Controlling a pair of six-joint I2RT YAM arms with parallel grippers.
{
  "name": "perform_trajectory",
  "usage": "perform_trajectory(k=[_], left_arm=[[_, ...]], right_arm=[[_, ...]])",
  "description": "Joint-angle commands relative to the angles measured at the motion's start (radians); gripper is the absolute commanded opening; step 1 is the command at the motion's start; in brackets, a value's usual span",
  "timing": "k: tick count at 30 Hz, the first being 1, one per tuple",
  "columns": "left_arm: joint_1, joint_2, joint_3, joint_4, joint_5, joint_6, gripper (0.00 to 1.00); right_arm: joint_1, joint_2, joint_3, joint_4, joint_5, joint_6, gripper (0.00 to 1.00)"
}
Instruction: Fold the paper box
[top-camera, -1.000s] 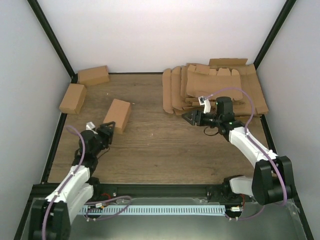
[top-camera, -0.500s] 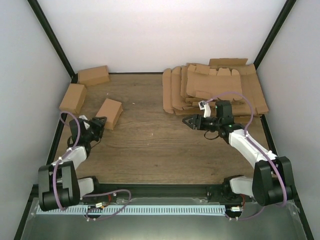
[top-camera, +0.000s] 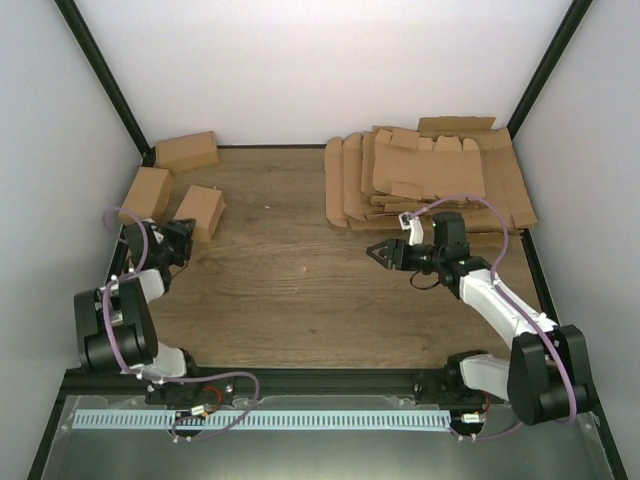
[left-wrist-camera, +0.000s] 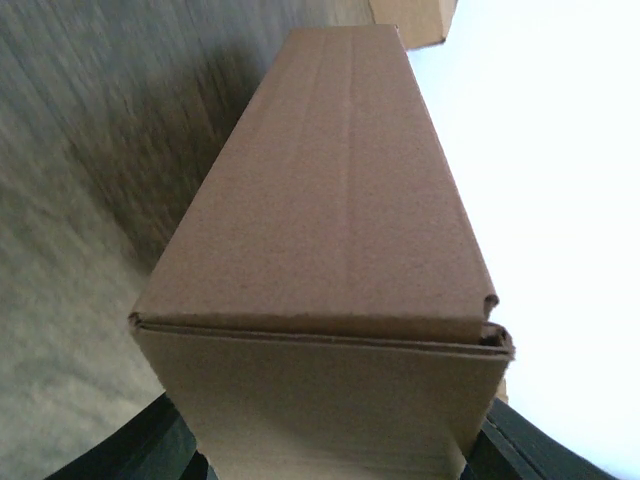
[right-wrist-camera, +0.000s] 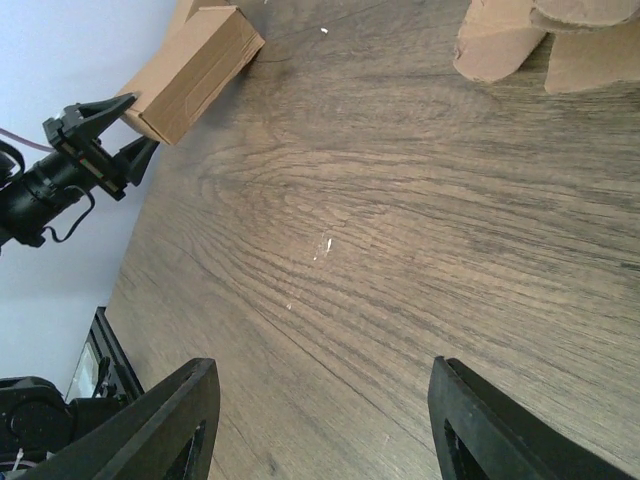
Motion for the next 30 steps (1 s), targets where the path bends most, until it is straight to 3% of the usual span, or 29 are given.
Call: perform_trajectory(k=[1,13,14,17,20,27,30], left_arm=[[0.015,0.087,0.057,0.065,-0.058,-0.057,0.35],[0.053,0.317,0.296,0.035,-0.089,-0.08,0.37],[0.054,0.338,0.317,0.024,-0.081,-0.075,0.43],[0.055,0.361,0.373,-0.097,-0.084,-0.043,0.79],[0.056,0.273,0.362,-0.27,-0.19,-0.025,0.99],[0.063,0.171,0.424,-0.708,-0.396,-0.032,1.0],[0.058,0.155,0.397,-0.65,-0.315,0.019,0.98]], right_arm=[[-0.007,-0.029,0.005,-0.011,0.008,-0.013,0.59],[-0.007,-0.061,0.029,-0.052,0.012,-0.021,0.59],[-0.007,-0.06,0.031,-0.054,0.01,-0.02,0.59],[-0.006,-0.065,0.034,-0.057,0.013,-0.02,0.6],[-0.006,-0.067,0.038,-0.054,0.012,-0.013,0.61],[-0.006,-0.054,0.049,-0.043,-0.003,-0.006,0.61],[-0.007,-0.052,0.045,-0.042,-0.007,-0.006,0.61]])
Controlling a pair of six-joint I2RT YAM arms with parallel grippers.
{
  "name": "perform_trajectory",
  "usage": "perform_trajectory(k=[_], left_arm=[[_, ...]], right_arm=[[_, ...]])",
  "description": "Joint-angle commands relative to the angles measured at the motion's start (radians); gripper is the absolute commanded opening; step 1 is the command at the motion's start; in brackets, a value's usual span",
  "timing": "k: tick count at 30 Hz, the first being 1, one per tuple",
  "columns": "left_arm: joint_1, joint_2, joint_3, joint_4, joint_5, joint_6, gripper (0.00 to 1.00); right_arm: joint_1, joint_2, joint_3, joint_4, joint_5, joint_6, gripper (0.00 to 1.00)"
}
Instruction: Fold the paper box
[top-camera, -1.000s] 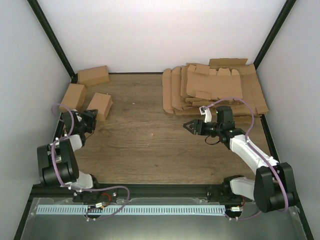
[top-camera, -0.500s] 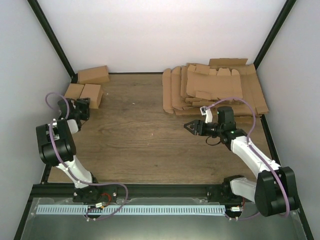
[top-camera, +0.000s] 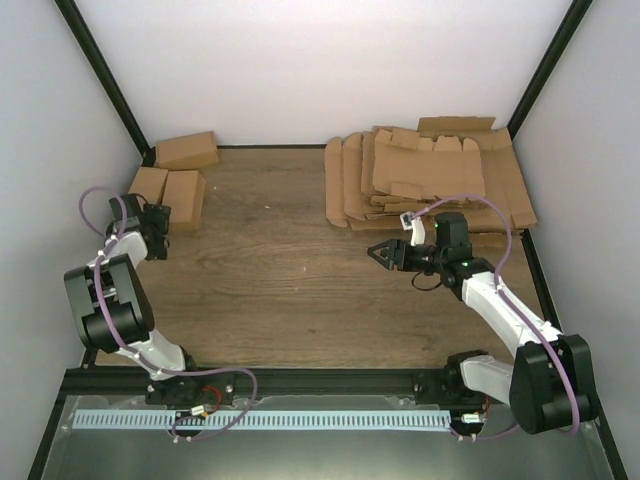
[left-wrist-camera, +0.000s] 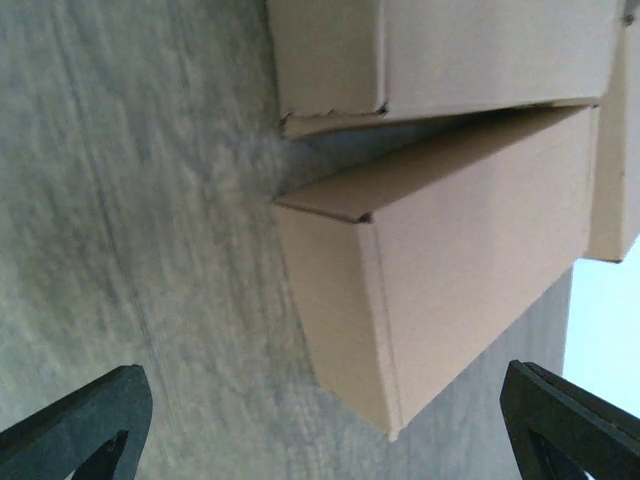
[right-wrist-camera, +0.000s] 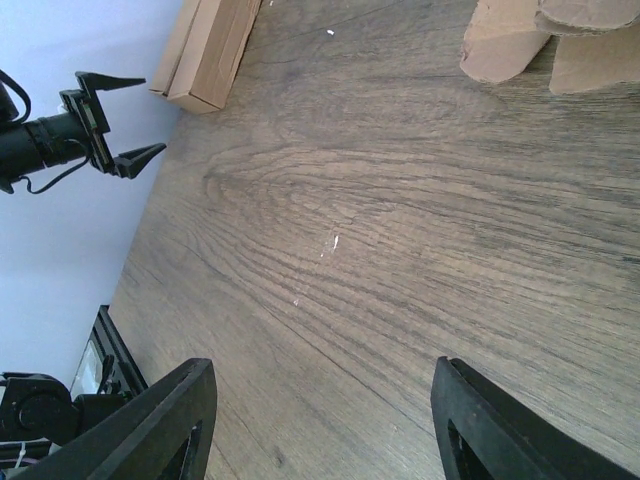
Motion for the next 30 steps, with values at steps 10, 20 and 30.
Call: perform_trajectory(k=[10,20,30], left_arm=[[-0.03,0.0,-0.011,-0.127,0.012,0.044,0.04],[-0.023,0.222,0.079,0.007,0.148,0.022,0.04],[0.006,0.303,0.187,0.02,0.164,0.009,0.04]], right_arm=[[-0.006,0.013,0.031,0.029,-0.028,0.013,0.61],[-0.006,-0.008,0.037,-0.012,-0.012,-0.002,0.61],[-0.006,-0.012,0.041,-0.028,-0.003,-0.005,0.61]])
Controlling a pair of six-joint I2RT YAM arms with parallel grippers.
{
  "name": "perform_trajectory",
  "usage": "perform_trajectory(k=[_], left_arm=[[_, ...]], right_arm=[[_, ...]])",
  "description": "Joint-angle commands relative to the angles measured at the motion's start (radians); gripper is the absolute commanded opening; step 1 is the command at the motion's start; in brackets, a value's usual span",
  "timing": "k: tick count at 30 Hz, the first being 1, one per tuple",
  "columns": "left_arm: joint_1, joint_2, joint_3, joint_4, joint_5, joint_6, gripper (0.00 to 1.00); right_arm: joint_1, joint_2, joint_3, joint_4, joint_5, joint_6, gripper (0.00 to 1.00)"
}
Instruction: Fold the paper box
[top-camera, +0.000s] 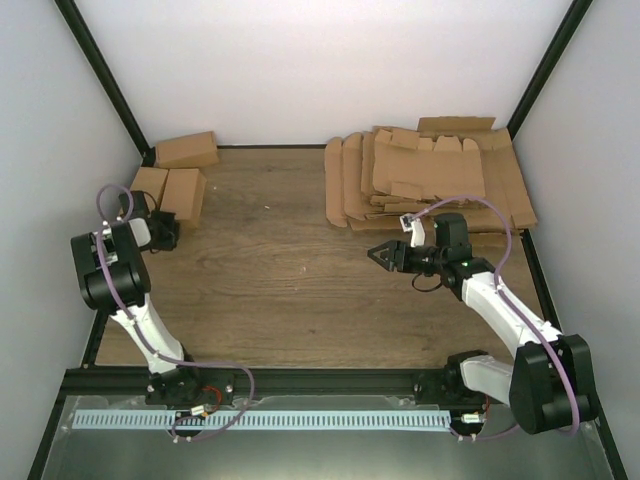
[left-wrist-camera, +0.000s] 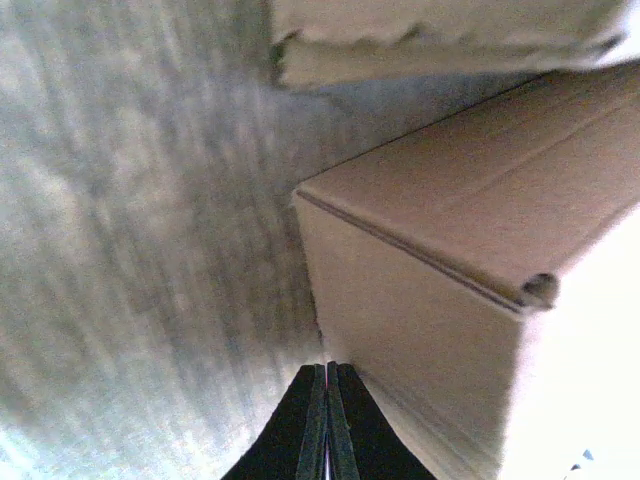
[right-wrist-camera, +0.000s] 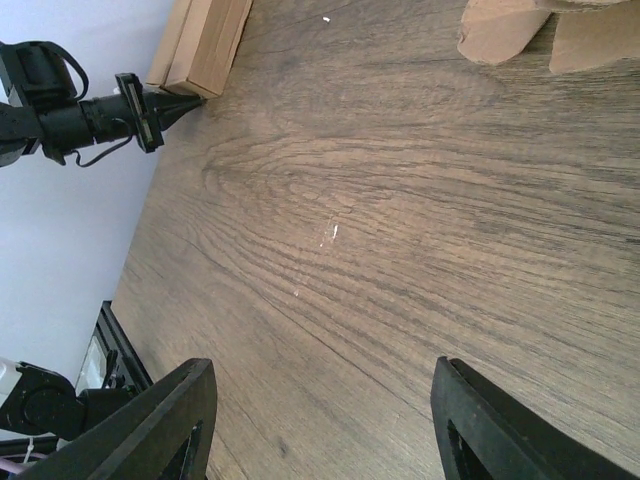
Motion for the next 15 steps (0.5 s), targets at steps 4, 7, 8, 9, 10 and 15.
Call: perform_trajectory(k=[4,7,8,9,10,15], left_arm=[[0.004,0.03,0.063,0.04,0.015,-0.01,0.11],[0.005,0.008,0.057,0.032,0.007,-0.001,0.19],[0.005,-0.008,0.046,0.022,0.004,0.002,0.22],[0.004,-0.034,0.03,0.019,0.0,0.003,0.26],[0.004,-0.068,0.006,0.011,-0.005,0.006,0.3],[-0.002,-0.298,-0.152,-0.053,-0.019,0.03,0.61]], right_arm=[[-0.007,-0.011,0.043,-0.011,0.006,-0.01,0.61],[-0.007,-0.023,0.045,-0.026,0.018,-0.016,0.61],[-0.006,-0.027,0.046,-0.034,0.024,-0.02,0.61],[-0.007,-0.032,0.047,-0.043,0.028,-0.026,0.62],[-0.007,-0.04,0.049,-0.051,0.033,-0.029,0.63],[-0.007,-0.076,0.046,-0.09,0.053,-0.042,0.71]])
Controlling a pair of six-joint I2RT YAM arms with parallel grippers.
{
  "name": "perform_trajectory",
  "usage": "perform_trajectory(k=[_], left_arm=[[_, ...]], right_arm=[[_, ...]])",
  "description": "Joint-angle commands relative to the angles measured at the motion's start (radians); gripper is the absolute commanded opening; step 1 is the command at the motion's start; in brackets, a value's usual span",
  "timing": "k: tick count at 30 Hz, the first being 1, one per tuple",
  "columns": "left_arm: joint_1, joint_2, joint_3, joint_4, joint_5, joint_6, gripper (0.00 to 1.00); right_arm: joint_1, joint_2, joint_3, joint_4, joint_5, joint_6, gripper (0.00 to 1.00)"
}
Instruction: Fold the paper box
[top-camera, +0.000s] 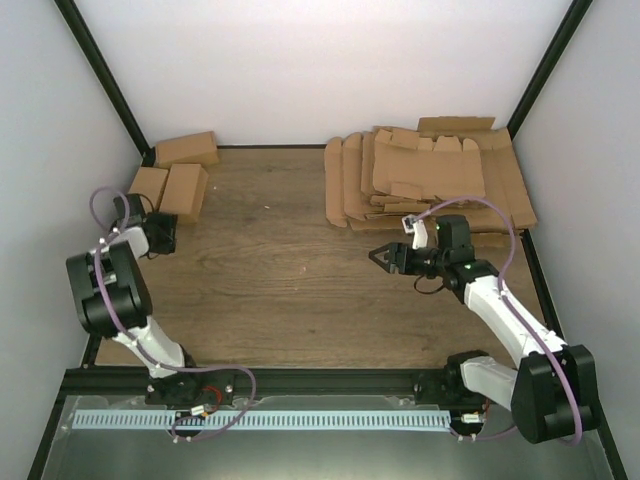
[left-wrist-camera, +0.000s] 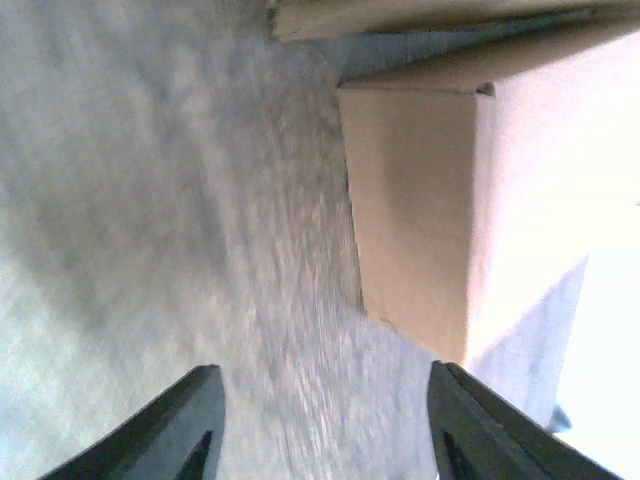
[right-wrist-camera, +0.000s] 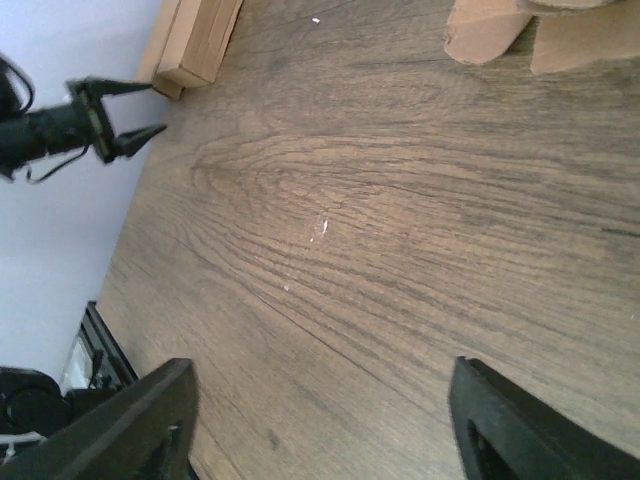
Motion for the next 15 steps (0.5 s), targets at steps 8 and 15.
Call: perform_trajectory(k=[8,15], left_arm=[[-0.112,-0.56,-0.212,-0.129,0.109,0.171,0.96],[-0.367,-0.709,-0.356,-0.019,0.117,0.279,1.0]], right_arm=[[-0.006,-0.14,0.028,-0.095,0.081,-0.034,1.0],[-0.006,-0.225,-0.066,-0.014,0.099,0.031,1.0]])
